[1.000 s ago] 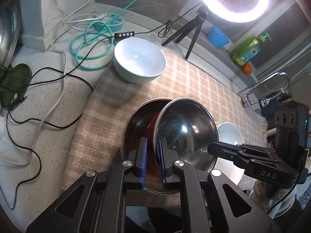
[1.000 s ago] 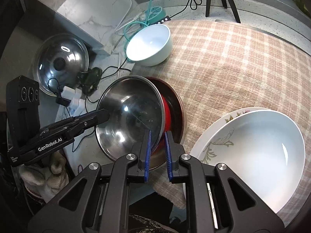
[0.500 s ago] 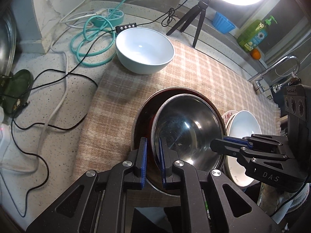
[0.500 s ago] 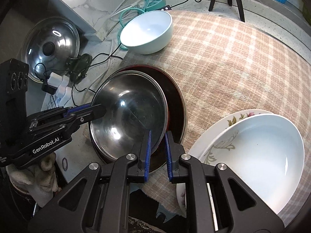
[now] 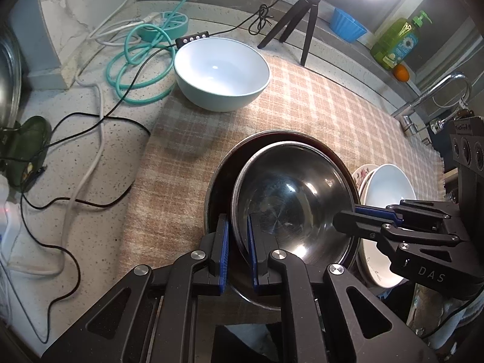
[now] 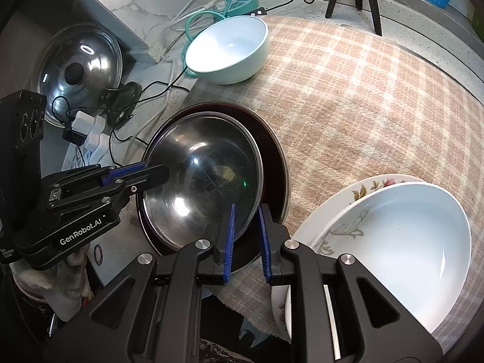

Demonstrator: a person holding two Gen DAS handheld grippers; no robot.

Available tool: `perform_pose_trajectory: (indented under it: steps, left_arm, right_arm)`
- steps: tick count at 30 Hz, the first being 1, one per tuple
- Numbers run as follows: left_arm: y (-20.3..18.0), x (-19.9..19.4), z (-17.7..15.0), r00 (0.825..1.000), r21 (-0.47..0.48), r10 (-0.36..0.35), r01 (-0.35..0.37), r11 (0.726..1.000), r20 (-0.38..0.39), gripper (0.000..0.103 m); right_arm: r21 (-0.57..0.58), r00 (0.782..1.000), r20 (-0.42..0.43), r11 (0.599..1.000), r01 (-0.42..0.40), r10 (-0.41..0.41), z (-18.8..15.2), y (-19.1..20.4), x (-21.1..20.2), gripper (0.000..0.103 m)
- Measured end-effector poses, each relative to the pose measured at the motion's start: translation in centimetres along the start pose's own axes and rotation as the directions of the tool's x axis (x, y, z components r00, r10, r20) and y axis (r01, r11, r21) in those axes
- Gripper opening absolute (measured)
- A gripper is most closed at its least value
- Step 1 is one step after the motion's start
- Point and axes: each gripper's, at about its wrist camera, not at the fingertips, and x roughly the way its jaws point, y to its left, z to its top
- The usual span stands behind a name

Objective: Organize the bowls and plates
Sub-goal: 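Lower the red-bottomed bowl into the large steel bowl with both grippers, then open both grippers on the nested bowls' rim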

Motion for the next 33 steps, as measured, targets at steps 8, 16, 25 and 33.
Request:
perform_pose_trajectory:
  steps: [8,16,25,33]
  left_arm:
    - [-0.1,0.1,0.2,1.000,-0.001,-0.008,0.008,1.000,-0.008,0.010]
    - [-0.2,0.2,0.3,1.000,0.012,-0.011,0.011,1.000,-0.012,0.010]
    - [0.1,-0.4,0.6,1.000,0.003,-0.016,0.016,1.000,-0.006,0.010]
    - [0.1,-2.2,1.3,0.998,-0.007,-0.047,0.047,0.999,0.040,0.011]
  right_arm:
    - [0.002,1.000,0.008,1.000,0.002,-0.002,0.0,0.0,-0.2,0.018]
    - [0.009,1.000,0.019,1.000,-0.007,0.007,0.2,-0.3,-0.6,0.019]
    - [-0.022,1.000,0.008,1.000,-0.020,0.020,-0.1,0.2,-0.5,0.030]
    - [-0.015,0.999,0.016,0.999,-0.041,0.041,0.1,0.3,-1.4,0.038]
